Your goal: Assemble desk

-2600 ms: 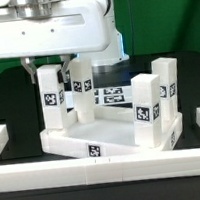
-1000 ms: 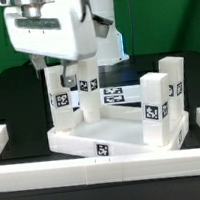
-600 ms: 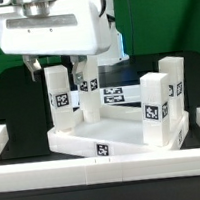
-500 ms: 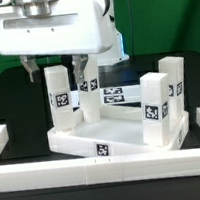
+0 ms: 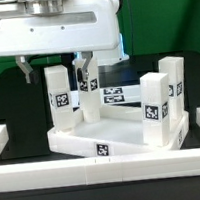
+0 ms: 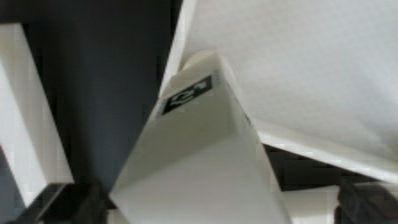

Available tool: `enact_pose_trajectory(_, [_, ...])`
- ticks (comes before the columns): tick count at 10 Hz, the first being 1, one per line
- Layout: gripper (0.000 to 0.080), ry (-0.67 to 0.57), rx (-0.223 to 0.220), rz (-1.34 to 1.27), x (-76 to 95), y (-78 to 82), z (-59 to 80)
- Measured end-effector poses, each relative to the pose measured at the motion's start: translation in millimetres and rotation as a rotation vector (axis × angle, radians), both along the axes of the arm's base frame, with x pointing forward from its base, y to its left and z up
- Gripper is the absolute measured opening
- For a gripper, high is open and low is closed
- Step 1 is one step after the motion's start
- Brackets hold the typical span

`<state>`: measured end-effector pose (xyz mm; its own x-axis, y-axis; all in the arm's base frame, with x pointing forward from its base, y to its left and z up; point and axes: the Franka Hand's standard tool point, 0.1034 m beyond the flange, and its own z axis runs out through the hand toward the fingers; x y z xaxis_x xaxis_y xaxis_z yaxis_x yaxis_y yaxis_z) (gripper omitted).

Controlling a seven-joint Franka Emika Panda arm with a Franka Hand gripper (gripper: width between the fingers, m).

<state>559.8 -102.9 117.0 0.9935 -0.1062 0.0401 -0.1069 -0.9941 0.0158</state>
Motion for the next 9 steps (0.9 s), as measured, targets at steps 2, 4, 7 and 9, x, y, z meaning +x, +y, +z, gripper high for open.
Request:
enact_pose_trajectory(2, [0.0649,0.006,-0.005,0.150,-5.8,-1.7,-1.7])
enact_pose_trajectory(4, [0.0426,0.012,-0.009,0.279,-8.3,-2.6,-2.6])
enact_pose_trajectory(7, [0.0288,0.014,-0.008,0.265,-8.8,-2.7,-3.9])
enact_pose_trajectory(9, [0.0288,0.014,-0.007,0.243,-8.8,-2.8,-4.0])
